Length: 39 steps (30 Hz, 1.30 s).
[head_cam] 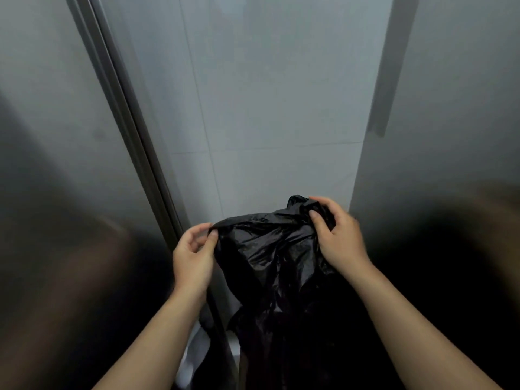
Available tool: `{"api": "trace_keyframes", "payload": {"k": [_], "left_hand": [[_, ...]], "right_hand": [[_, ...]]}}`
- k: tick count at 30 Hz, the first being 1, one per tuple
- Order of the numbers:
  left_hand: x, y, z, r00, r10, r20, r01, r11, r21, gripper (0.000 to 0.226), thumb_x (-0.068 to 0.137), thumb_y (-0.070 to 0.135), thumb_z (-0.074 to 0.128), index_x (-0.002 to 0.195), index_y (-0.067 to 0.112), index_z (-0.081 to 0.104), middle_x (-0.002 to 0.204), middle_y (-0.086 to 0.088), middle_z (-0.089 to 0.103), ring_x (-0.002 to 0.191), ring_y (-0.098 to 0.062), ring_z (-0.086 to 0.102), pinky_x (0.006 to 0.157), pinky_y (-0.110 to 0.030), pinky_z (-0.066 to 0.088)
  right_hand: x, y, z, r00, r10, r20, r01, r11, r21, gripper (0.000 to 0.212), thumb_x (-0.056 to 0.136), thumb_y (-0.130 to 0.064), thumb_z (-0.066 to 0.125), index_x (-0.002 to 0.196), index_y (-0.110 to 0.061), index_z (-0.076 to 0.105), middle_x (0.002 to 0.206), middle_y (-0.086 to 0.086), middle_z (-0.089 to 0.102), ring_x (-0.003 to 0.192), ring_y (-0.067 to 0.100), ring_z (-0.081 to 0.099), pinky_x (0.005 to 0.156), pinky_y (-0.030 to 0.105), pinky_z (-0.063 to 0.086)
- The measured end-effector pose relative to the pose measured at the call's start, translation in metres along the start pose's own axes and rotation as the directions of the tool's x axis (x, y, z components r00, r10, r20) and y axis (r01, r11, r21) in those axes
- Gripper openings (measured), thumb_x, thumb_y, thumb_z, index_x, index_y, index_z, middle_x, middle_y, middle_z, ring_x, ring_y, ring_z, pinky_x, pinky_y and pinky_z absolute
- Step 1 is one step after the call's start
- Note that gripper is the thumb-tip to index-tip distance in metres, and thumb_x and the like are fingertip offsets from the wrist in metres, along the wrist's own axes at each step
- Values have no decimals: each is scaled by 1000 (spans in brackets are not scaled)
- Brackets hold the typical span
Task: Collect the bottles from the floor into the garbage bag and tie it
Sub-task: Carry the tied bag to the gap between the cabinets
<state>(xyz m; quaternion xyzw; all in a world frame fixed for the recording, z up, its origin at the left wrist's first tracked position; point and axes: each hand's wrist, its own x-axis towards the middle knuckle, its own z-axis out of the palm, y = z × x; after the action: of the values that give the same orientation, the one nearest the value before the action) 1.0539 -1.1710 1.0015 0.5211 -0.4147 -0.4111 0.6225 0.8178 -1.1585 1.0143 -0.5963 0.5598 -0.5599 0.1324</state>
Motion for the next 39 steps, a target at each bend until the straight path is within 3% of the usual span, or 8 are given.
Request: {"api": "trace_keyframes", "payload": {"k": [3, 6, 9, 12, 15, 19, 28, 39], "left_hand": [[-1, -10, -2, 1000, 25, 15, -25, 998, 56, 22, 93, 13, 52, 95, 32, 63, 91, -4, 64, 88, -19, 61, 88, -44, 49], [-7, -19, 0, 980, 85, 180, -93, 995, 40, 26, 94, 26, 43, 102, 41, 63, 112, 1, 63, 102, -3, 60, 91, -24, 48], [-9, -45, 4, 942, 121, 314, -236, 903, 360, 22, 86, 46, 51, 106, 56, 55, 125, 8, 50, 117, 4, 46, 98, -14, 31], [-13, -85, -1, 908, -64, 414, -241, 731, 639, 51, 83, 47, 59, 131, 39, 43, 142, -1, 36, 133, -14, 35, 109, -27, 29], [-22, -124, -16, 842, -326, 431, -196, 560, 805, 69, 85, 53, 55, 144, 31, 27, 154, -8, 20, 141, -23, 23, 113, -30, 22], [-35, -144, -27, 799, -436, 415, -161, 509, 846, 71, 86, 57, 50, 147, 31, 23, 157, -6, 14, 143, -23, 21, 113, -28, 20], [-56, -111, -37, 820, -319, 476, -300, 467, 831, 66, 86, 57, 47, 143, 25, 34, 145, 2, 39, 129, -15, 42, 109, -29, 32], [-146, -18, -64, 809, -104, 578, -496, 406, 767, 68, 85, 62, 44, 142, 26, 35, 145, 1, 42, 134, -18, 37, 109, -36, 34]], "right_hand": [[-4, 16, 13, 998, -1, 57, 6, 997, -80, 24, 91, -23, 55, 114, -27, 60, 107, -7, 65, 100, 7, 58, 82, 10, 39], [-9, 31, 26, 992, 43, 116, -20, 982, -189, 26, 93, -28, 49, 118, -29, 56, 115, -6, 63, 106, 12, 55, 82, 22, 40], [-17, 52, 40, 974, 106, 200, -48, 960, -275, 30, 95, -32, 44, 123, -30, 51, 120, -3, 58, 108, 14, 53, 78, 22, 36], [-31, 76, 57, 920, 188, 345, -85, 953, -292, 36, 96, -35, 41, 131, -27, 44, 130, 3, 49, 120, 21, 46, 91, 28, 36], [-51, 103, 68, 763, 397, 510, -128, 867, -482, 45, 96, -43, 35, 140, -34, 29, 148, 0, 28, 133, 27, 27, 104, 47, 30], [-77, 120, 70, 619, 512, 595, -114, 808, -578, 49, 95, -46, 34, 142, -41, 21, 156, -5, 9, 139, 30, 10, 106, 55, 21], [-89, 84, 66, 673, 498, 546, -156, 818, -554, 55, 93, -46, 42, 143, -33, 24, 156, 0, 7, 138, 31, 19, 106, 54, 27], [-154, -38, -24, 832, 295, 469, -58, 888, -456, 61, 93, -44, 44, 144, -16, 27, 153, 9, 18, 138, 30, 25, 111, 39, 27]]}}
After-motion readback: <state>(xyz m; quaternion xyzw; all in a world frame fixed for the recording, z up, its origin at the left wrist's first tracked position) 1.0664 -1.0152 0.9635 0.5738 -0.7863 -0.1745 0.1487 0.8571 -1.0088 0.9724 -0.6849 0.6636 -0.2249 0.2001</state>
